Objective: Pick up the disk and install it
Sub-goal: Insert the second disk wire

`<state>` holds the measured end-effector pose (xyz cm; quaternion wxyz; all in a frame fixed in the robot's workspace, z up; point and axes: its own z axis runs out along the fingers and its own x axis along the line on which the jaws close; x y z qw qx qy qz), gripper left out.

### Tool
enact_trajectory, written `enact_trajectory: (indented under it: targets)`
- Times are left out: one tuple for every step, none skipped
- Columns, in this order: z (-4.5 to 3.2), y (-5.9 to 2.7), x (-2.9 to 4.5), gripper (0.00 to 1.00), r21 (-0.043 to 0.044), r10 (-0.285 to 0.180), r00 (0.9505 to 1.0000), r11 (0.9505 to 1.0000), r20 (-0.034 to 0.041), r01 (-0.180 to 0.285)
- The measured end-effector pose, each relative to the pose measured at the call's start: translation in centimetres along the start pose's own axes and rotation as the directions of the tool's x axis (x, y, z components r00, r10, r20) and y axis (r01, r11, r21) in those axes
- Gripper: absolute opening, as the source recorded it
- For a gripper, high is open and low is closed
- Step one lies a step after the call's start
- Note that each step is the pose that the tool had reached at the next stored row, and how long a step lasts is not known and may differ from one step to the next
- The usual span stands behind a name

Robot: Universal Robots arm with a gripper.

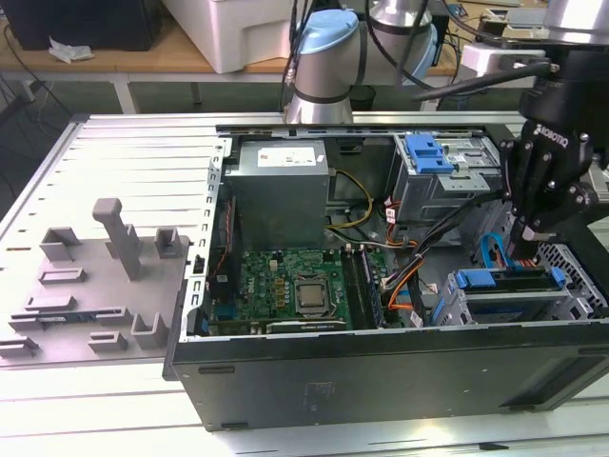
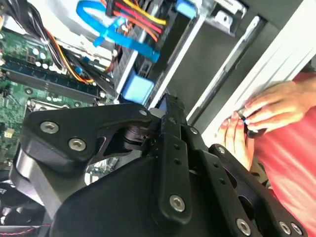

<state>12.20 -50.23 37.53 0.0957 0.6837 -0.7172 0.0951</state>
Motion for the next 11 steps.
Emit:
enact_trajectory:
  targets:
    - [-0.01,0.35,0.01,0.11,0.0006,0.000,1.0000,1.0000,-0.0086,0.000]
    - [-0.01,0.60,0.01,0.11,0.0009,0.000,0.9999,1.0000,-0.0141,0.000]
    - [-0.01,0.90,-0.02,0.11,0.0014,0.000,0.9998,1.0000,-0.0207,0.000]
    - [-0.02,1.08,-0.05,0.11,0.0017,0.001,0.9997,1.0000,-0.0251,0.000]
    - [-0.02,1.12,-0.06,0.11,0.0019,0.001,0.9997,1.0000,-0.0264,-0.001]
    - [-0.02,1.12,-0.06,0.11,0.0020,0.001,0.9996,1.0000,-0.0265,0.000]
    - [-0.02,1.12,-0.05,0.11,0.0020,0.001,0.9996,1.0000,-0.0265,0.000]
    - [-0.03,1.12,-0.06,0.11,0.0020,0.001,0.9996,1.0000,-0.0267,0.000]
    - [-0.03,1.12,-0.06,0.11,0.0020,0.001,0.9996,1.0000,-0.0268,0.000]
    - [-0.03,1.12,-0.06,0.11,0.0020,0.001,0.9996,1.0000,-0.0269,-0.001]
    - [-0.03,1.12,-0.06,0.11,0.0020,0.001,0.9996,1.0000,-0.0269,0.000]
